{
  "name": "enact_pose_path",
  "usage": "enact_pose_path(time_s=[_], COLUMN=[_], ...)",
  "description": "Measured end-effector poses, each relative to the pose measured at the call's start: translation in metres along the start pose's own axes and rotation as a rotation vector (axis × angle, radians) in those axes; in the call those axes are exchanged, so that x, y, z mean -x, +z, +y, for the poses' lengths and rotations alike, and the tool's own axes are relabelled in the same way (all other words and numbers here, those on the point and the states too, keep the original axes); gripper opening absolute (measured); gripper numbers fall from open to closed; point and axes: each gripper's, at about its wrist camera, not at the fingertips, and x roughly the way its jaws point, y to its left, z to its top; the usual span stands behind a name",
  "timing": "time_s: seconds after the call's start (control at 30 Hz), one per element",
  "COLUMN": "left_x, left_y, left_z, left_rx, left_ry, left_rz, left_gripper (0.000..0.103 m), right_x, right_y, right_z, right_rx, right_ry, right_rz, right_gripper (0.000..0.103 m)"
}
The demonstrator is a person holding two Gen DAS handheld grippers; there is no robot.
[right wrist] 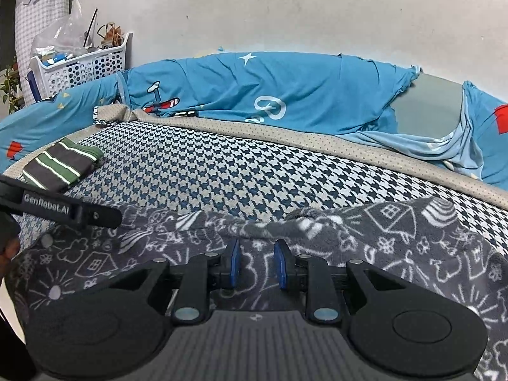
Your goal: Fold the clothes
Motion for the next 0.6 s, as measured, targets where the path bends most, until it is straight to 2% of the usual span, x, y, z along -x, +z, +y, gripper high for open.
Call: enact_pose_path(time_s=[0.13, 0.23, 0.6], left_x=[-0.009, -0.017, -0.035], left_y=[-0.001, -0.002, -0.003], left_z=[-0.015, -0.025, -0.035], left_rx=[-0.030, -0.056, -0.057], left_ry=[0.003, 0.034, 0.076], left_rz=[0.020, 0.035, 0.047], left_gripper=[0.103, 0.103, 0.103], right_x=[-0.007, -0.011, -0.035], right_y=[0.002, 0.003, 0.000], right_z=[-0.001, -0.001, -0.008], right_rx=[0.005, 0.018, -0.006], right_ry=[0.000, -0.001, 0.015], right_rz=[0.004, 0.006, 0.050], right_gripper=[0.023, 0.023, 0.022])
